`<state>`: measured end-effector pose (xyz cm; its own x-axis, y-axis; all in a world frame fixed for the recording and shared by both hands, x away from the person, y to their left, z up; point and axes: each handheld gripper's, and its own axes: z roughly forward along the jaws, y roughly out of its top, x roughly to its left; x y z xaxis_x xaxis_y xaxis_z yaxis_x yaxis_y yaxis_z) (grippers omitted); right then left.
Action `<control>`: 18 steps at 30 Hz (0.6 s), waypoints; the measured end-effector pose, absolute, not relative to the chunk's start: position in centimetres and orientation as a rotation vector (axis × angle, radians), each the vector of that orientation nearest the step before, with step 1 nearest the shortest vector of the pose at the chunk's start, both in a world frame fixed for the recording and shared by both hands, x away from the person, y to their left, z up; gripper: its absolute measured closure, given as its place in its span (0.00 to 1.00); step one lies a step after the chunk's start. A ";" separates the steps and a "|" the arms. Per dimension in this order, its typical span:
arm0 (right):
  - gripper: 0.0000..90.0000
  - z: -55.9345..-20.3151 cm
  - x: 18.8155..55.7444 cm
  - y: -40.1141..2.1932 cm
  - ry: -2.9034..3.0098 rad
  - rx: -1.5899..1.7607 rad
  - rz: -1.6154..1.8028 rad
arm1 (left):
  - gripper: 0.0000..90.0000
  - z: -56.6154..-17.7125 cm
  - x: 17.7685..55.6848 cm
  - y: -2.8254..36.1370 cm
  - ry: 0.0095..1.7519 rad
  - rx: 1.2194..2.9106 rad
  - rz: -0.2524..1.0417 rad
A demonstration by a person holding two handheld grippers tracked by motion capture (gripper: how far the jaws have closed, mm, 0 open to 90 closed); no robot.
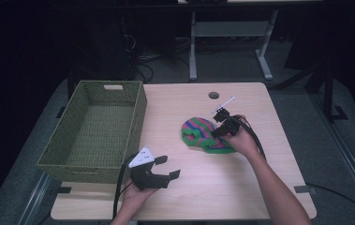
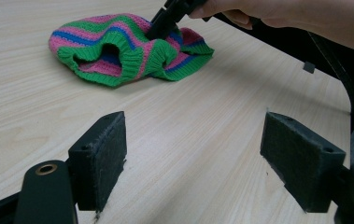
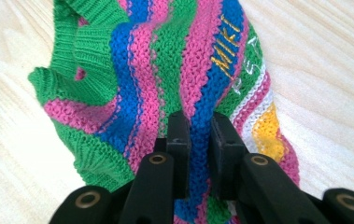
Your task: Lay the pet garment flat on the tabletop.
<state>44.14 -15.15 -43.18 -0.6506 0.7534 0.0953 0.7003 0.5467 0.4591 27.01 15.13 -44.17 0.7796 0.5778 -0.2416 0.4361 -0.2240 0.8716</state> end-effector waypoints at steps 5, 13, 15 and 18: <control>0.89 -42.4 43.9 -15.5 2.648 1.262 0.771 | 0.25 -44.1 27.0 15.2 0.776 1.862 0.160; 0.89 -41.5 43.7 -16.6 2.644 1.306 0.863 | 0.25 -44.2 27.0 15.1 0.778 1.861 0.160; 0.89 -41.1 43.5 -16.8 2.640 1.307 0.889 | 0.25 -44.2 27.0 15.2 0.777 1.862 0.161; 0.89 -40.4 43.2 -17.1 2.632 1.328 0.942 | 0.25 -44.1 27.0 15.3 0.782 1.858 0.158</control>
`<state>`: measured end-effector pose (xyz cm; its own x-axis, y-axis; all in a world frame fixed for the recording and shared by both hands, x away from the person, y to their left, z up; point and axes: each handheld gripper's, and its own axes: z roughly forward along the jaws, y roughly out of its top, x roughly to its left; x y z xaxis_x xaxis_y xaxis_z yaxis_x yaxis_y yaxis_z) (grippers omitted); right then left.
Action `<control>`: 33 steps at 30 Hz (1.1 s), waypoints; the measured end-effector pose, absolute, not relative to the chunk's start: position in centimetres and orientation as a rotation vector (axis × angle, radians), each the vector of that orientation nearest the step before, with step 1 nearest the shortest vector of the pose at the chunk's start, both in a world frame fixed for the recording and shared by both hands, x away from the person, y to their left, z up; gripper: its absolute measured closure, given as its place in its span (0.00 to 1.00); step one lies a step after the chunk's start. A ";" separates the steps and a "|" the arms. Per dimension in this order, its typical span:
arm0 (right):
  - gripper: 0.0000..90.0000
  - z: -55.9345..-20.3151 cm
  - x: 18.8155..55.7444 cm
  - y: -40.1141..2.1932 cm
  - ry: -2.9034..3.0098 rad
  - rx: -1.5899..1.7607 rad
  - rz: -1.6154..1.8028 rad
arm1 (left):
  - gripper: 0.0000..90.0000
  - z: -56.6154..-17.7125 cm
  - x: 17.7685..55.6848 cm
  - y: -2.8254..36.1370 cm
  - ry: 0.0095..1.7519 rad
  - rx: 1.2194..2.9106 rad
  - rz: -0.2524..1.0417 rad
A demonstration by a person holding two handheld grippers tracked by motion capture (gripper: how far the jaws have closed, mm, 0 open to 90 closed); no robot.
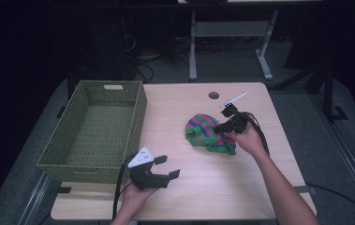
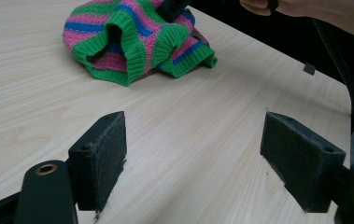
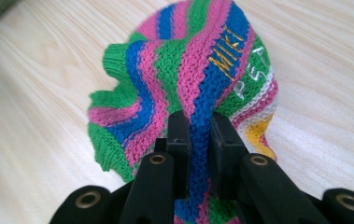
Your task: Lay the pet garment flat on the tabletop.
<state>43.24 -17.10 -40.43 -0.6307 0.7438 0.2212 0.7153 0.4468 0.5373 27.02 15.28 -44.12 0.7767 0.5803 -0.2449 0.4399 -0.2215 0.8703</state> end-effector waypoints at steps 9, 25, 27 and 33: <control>0.89 -38.3 42.0 -17.7 2.612 1.301 1.071 | 0.25 -44.1 27.1 15.6 0.793 1.845 0.158; 0.89 -34.7 37.7 -18.1 2.621 1.161 1.169 | 0.25 -43.9 27.1 16.1 0.809 1.805 0.161; 0.89 -34.5 37.1 -18.2 2.626 1.148 1.174 | 0.25 -43.8 27.1 16.2 0.806 1.804 0.167; 0.89 -34.5 35.1 -18.6 2.637 1.101 1.200 | 0.25 -43.8 27.1 16.4 0.812 1.793 0.177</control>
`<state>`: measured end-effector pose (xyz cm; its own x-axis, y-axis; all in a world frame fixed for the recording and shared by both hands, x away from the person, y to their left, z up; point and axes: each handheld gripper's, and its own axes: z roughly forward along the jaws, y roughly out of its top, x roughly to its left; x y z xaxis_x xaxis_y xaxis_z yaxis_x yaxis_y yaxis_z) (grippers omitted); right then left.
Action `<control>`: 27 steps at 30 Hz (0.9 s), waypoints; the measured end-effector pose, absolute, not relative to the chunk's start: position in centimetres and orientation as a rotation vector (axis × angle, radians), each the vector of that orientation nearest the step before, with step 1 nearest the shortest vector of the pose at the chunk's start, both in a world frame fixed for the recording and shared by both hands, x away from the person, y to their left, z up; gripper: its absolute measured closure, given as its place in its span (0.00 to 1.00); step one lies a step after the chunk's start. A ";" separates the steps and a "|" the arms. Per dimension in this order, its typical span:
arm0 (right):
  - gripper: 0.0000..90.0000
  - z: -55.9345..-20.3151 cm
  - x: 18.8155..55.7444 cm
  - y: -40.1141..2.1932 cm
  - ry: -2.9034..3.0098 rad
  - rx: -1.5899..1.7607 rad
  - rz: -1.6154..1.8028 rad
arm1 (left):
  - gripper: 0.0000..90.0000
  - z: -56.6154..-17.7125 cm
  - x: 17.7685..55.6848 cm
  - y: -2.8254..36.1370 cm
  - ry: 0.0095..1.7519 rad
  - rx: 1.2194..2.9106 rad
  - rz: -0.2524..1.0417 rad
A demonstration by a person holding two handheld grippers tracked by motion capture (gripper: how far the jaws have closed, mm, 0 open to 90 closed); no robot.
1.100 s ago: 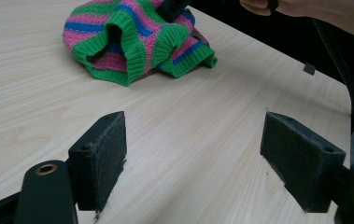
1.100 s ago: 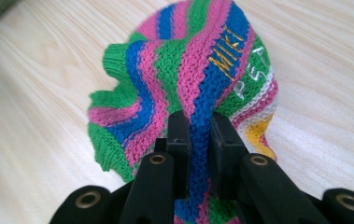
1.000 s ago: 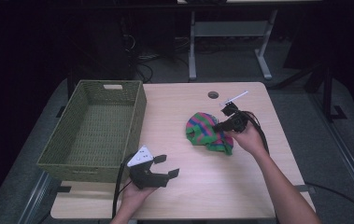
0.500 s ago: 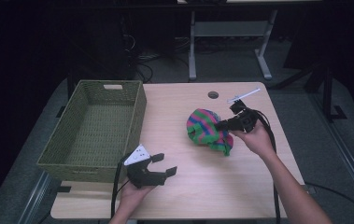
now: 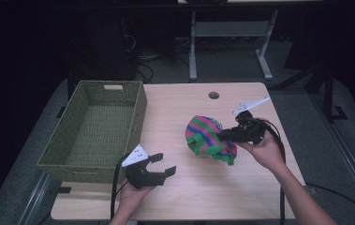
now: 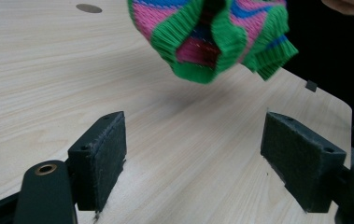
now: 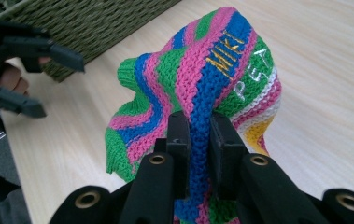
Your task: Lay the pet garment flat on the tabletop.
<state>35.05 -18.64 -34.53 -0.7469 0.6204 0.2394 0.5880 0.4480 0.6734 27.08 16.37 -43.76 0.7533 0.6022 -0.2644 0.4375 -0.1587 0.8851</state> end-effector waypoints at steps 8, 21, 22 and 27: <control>0.89 -35.9 32.3 -18.7 2.668 1.069 1.226 | 0.25 -43.8 27.1 16.3 0.809 1.794 0.178; 0.88 -39.4 31.1 -18.0 2.757 1.100 1.172 | 0.25 -43.9 27.0 16.1 0.813 1.798 0.166; 0.88 -39.7 31.1 -17.9 2.766 1.098 1.165 | 0.25 -43.9 27.0 16.0 0.812 1.799 0.165; 0.88 -41.4 31.2 -17.6 2.794 1.123 1.127 | 0.25 -43.9 26.9 15.9 0.806 1.801 0.163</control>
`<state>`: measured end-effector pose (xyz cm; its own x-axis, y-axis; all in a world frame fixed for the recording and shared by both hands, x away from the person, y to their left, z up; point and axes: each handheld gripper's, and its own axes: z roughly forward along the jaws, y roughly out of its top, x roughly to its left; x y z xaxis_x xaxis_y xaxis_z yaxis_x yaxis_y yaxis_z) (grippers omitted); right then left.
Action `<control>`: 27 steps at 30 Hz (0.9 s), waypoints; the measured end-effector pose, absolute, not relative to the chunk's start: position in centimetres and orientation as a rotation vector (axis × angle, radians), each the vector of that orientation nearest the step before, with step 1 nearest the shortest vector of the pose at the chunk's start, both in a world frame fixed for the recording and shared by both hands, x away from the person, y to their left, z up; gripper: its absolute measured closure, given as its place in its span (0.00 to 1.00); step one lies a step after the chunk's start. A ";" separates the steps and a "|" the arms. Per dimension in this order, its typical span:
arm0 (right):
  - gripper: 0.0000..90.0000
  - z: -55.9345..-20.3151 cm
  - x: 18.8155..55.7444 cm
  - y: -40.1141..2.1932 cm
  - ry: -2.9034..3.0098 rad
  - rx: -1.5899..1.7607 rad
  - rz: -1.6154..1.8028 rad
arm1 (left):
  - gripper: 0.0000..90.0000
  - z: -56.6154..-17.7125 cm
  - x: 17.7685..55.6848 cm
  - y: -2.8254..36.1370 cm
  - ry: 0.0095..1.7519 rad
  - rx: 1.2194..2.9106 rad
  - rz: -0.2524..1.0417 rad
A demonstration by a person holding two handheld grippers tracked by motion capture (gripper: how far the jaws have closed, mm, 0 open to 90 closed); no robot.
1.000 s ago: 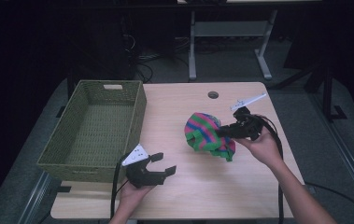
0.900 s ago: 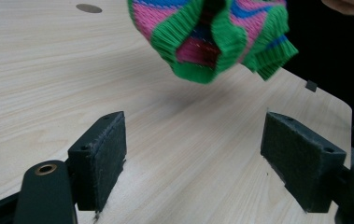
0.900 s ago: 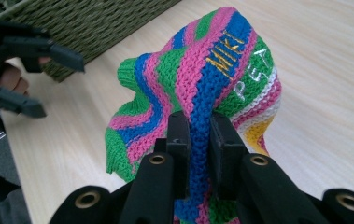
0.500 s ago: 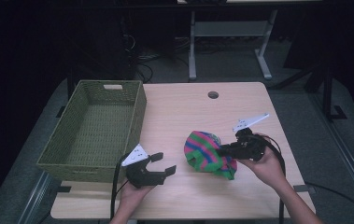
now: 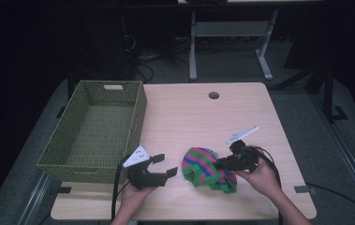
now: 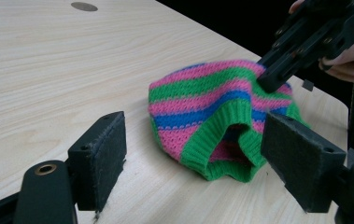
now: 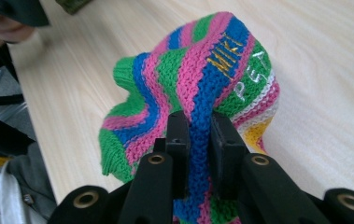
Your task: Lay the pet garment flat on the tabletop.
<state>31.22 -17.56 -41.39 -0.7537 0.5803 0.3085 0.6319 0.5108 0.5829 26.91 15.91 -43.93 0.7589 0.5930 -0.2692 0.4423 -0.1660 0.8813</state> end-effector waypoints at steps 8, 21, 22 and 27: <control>0.85 -43.4 31.5 -17.4 -2.661 -1.072 -1.042 | 0.25 -44.0 26.9 15.7 0.801 1.807 0.156; 0.72 -44.3 31.3 -17.3 -2.656 -1.029 -1.036 | 0.25 -44.0 27.0 15.8 0.796 1.816 0.152; 0.71 -44.3 31.3 -17.3 -2.654 -1.027 -1.039 | 0.25 -44.0 27.0 15.8 0.798 1.816 0.151; 0.65 -44.0 31.2 -17.5 -2.652 -1.025 -1.050 | 0.25 -44.1 27.1 15.8 0.799 1.814 0.148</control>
